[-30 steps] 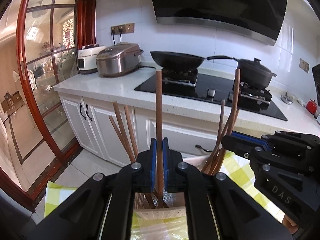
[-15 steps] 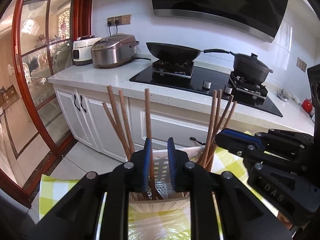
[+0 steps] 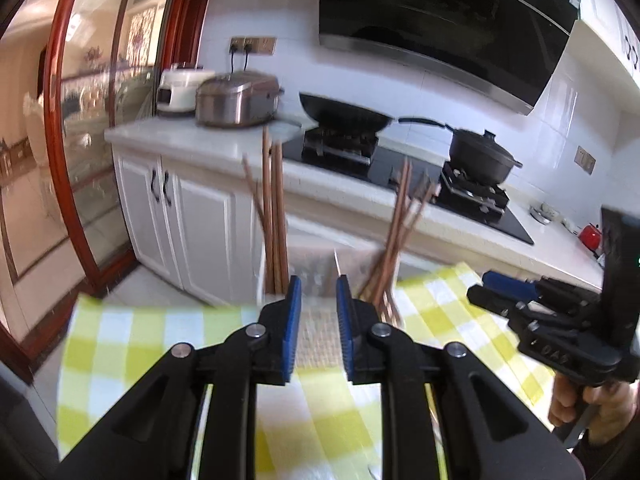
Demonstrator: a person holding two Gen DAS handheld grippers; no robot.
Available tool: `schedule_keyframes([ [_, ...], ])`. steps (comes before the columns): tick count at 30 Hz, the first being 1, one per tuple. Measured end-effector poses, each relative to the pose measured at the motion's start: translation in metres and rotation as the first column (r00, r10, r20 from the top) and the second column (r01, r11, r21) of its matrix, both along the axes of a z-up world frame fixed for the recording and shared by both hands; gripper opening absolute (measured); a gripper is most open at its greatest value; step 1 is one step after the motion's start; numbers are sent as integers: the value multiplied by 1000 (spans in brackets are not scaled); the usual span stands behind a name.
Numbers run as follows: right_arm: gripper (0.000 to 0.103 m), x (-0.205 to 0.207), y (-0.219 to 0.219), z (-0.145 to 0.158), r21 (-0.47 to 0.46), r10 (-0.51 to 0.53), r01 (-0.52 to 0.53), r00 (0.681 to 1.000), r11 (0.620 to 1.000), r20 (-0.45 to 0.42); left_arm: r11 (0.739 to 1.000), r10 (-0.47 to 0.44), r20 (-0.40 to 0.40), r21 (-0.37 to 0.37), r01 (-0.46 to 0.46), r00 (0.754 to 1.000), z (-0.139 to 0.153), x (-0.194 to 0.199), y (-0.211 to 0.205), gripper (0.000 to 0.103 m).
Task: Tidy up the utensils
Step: 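Grasp a white spoon by its handle with the left tool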
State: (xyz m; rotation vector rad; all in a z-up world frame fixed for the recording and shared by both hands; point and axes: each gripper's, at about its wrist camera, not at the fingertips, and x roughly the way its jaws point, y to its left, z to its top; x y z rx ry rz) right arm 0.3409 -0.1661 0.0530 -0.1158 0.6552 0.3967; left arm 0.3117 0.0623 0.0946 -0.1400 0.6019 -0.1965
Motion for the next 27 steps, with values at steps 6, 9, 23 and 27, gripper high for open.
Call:
schedule_keyframes([
  [6,35,-33,-28,-68,25,-10,13,992,1000,-128,999,-37,-124,-28,33,992,-62,-44,-16,20],
  [9,44,-47,-36,-89,24,-6,10,986,1000,-164,998,-58,-187,-40,51,981,-94,-62,-27,20],
  [23,53,-85,-64,-120,20,15,-12,981,1000,-193,994,-101,-331,-70,82,938,-166,-75,-63,19],
  [27,54,-86,-66,-120,29,21,-16,981,999,-191,994,-102,-340,-63,86,935,-170,-72,-66,19],
])
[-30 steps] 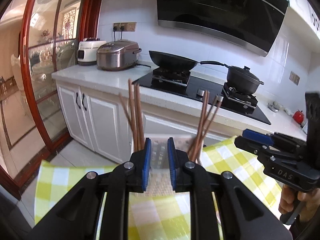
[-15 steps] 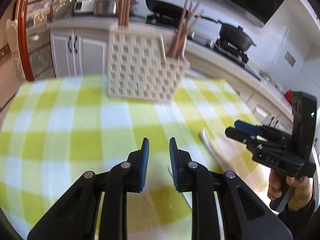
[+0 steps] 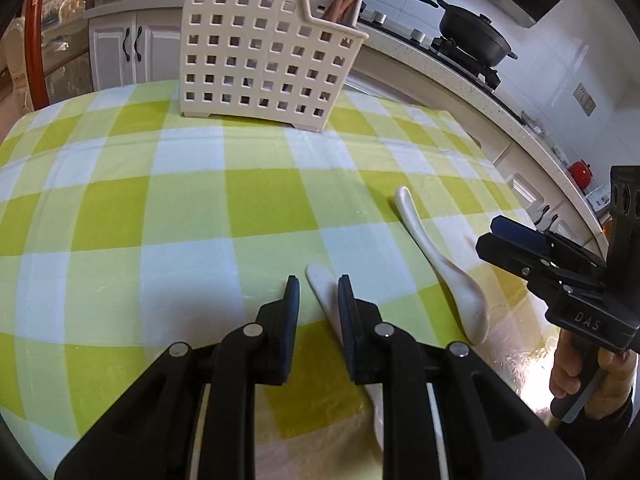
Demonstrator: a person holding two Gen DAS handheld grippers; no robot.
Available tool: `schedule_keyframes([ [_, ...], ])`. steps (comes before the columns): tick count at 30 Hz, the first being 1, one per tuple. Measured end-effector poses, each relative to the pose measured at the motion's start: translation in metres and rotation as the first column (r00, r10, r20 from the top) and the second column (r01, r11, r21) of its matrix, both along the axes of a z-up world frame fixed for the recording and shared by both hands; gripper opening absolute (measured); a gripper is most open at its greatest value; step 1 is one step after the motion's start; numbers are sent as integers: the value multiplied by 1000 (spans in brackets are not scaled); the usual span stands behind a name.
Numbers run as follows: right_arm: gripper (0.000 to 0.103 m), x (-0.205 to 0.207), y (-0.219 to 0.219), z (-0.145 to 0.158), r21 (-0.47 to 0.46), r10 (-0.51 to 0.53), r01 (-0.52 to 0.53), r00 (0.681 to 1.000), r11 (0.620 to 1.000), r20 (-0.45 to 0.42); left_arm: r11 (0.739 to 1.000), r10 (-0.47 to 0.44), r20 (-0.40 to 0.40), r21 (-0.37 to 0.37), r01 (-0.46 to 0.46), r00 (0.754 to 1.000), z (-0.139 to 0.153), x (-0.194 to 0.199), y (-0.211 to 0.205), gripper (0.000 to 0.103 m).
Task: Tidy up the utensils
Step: 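Grasp a white spoon by its handle with the left tool, then grasp a white spoon with the right tool while the left tool lifts its spoon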
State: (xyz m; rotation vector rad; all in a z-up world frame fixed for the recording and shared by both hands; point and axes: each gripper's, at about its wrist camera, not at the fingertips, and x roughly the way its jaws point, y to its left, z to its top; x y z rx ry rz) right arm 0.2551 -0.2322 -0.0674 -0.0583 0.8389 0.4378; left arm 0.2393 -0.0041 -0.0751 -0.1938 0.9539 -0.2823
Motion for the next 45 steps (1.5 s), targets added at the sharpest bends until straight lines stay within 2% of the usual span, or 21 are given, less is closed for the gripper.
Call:
schedule_keyframes([
  [13,57,0,-2,-2,14,8,-8,1000,1000,-5,987,-18,42,163,11,999,1,4,-29,17],
  [15,58,-1,-1,-2,14,14,-14,1000,1000,-4,988,-10,37,157,4,999,1,5,-30,16],
  [17,59,-1,-1,-2,14,18,-18,1000,1000,-5,993,-14,31,121,10,999,2,6,-29,14],
  [20,59,-1,-2,-3,15,18,-18,1000,1000,-7,991,-20,56,135,13,998,6,2,-31,5],
  [25,59,-1,-3,-4,19,19,-18,1000,1000,-12,993,-31,54,120,24,998,5,1,-29,5],
  [35,59,-2,-4,-3,23,17,-17,1000,1000,-11,984,-85,36,158,79,996,5,-5,-36,6],
  [38,59,-1,-4,-4,21,14,-14,1000,1000,-12,977,-103,38,189,94,994,6,-8,-41,6],
  [40,59,0,-5,-5,22,13,-13,1000,1000,-14,972,-129,5,200,125,992,2,-8,-46,6],
  [42,59,-1,-5,-4,22,14,-13,1000,1000,-12,965,-137,16,226,130,990,-1,-11,-49,5],
  [45,59,-1,-6,-4,24,10,-10,1000,1000,-12,966,-137,10,223,131,991,-1,-11,-49,5],
])
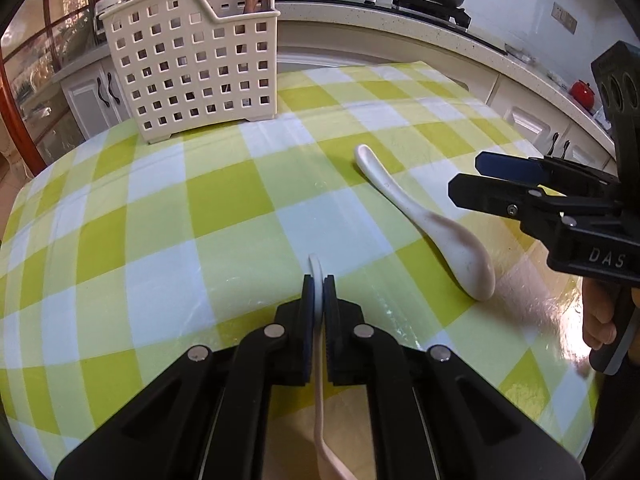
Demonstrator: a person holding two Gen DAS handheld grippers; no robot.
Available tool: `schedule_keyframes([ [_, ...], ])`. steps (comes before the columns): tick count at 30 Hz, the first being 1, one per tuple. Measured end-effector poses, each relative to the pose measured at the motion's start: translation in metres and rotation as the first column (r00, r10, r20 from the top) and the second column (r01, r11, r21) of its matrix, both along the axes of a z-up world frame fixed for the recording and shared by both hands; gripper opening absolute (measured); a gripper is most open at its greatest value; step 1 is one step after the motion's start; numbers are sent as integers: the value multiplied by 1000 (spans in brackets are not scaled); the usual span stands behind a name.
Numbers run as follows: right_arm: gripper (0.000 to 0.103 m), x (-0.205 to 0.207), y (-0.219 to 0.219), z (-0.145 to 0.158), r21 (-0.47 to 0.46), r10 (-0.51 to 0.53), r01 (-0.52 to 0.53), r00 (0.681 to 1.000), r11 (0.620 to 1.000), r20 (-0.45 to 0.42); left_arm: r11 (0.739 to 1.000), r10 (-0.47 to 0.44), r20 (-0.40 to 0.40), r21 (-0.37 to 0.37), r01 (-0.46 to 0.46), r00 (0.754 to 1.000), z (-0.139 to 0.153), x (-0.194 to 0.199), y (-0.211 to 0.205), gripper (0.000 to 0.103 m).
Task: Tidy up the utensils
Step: 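Grasp a white spoon with the right tool while the left tool lifts its spoon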
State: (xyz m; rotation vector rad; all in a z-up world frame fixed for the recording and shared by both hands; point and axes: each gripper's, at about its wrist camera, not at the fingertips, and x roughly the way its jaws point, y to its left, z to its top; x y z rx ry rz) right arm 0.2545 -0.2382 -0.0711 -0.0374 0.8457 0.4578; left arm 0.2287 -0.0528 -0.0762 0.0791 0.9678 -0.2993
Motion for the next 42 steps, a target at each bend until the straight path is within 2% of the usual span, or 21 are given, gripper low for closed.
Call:
schedule_keyframes([
  [9,59,8,14,-1,-28,16,-16,1000,999,-19,996,62,19,-65,-60,998,16,4,25,5],
  [12,50,17,28,-3,-45,27,-29,999,999,-37,993,86,37,-82,-83,996,25,4,37,5],
  [14,49,24,38,-9,-56,34,-37,998,998,-58,991,100,48,-96,-95,994,31,2,45,5],
  [19,38,38,52,-21,-106,38,-46,996,993,-80,986,119,68,-123,-110,991,38,-2,55,5],
  [27,35,53,67,-24,-137,46,-56,996,989,-74,983,119,73,-150,-108,990,37,-4,59,5],
  [32,34,59,60,-24,-97,49,-58,994,994,-95,980,127,73,-161,-114,989,35,-6,64,5],
  [39,23,59,63,-25,-157,34,-45,997,987,-70,979,129,70,-168,-116,989,33,-6,65,5],
  [42,23,60,65,-25,-166,27,-38,997,985,-67,979,129,68,-169,-116,989,32,-6,65,5],
])
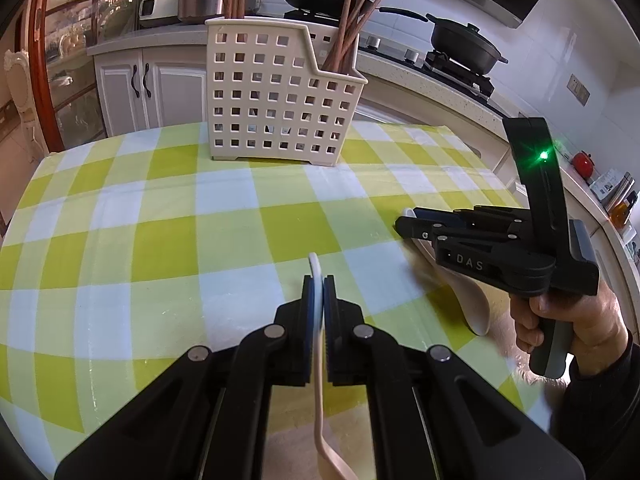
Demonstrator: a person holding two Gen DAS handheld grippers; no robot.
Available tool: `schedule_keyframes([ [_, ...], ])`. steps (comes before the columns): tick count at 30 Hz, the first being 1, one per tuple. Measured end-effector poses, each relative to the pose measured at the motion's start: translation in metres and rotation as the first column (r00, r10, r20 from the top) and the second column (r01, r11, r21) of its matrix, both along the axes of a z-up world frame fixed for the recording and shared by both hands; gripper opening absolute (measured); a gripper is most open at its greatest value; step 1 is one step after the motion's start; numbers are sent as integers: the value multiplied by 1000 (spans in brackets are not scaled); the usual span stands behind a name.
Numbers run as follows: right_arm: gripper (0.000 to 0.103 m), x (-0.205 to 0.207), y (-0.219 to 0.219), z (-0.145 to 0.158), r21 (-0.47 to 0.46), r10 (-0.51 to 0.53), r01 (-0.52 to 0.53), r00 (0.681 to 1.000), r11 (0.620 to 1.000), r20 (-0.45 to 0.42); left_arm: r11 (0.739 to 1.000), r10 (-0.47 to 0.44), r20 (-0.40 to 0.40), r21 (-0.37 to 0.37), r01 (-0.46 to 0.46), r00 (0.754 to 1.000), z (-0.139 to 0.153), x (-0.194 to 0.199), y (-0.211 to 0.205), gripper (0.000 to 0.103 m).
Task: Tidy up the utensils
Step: 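Grasp a white spoon with the right tool while the left tool lifts its spoon, then carry both white spoons over the white basket and lower them in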
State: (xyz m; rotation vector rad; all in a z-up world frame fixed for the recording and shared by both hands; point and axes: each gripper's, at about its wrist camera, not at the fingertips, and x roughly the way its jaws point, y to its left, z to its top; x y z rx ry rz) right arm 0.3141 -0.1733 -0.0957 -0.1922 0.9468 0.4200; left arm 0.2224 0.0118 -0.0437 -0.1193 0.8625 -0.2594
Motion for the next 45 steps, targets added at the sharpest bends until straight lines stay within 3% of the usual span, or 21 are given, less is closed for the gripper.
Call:
schedule_keyframes([
  [8,18,-6,10,-1,-63,-1,3,999,998,39,1000,-7,3,1,7,1000,-1,0,-1,5],
  [18,17,-6,5,2,-37,-16,18,999,999,43,1000,-3,27,-2,3,1000,7,-4,2,5],
  [32,17,-40,-14,53,29,-30,26,989,999,145,1000,6,68,24,-8,998,24,-12,1,5],
  [45,17,-75,-34,100,71,-42,25,968,997,247,999,13,146,37,-19,989,58,-29,1,5],
])
